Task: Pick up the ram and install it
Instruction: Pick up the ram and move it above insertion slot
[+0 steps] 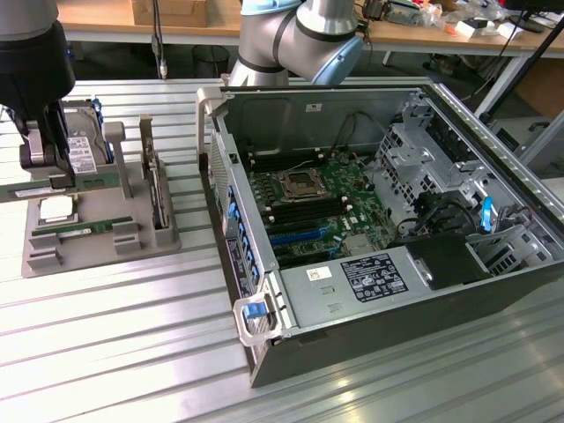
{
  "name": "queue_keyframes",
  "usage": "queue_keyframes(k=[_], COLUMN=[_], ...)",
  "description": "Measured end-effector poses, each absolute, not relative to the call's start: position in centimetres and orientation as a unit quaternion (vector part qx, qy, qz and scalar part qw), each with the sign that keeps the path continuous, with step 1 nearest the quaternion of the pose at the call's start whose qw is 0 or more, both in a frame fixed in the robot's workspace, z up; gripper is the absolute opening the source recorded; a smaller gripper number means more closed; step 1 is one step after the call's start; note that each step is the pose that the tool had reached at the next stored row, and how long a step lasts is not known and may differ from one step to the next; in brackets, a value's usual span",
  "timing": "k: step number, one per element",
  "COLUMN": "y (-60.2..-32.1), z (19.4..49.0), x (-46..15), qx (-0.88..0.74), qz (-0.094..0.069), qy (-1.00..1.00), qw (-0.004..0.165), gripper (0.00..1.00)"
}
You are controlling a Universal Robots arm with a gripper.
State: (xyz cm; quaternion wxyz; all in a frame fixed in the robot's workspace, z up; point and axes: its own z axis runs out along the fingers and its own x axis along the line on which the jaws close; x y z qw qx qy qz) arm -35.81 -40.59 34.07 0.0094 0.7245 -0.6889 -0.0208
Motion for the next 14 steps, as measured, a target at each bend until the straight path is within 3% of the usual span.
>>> queue_keyframes(k=[14], y=[-40.59], z=[35.09], x=[-35.81], qx=[0.724], qz=[-0.021], qy=[-0.689], qw=[0.009], gripper=[0.13])
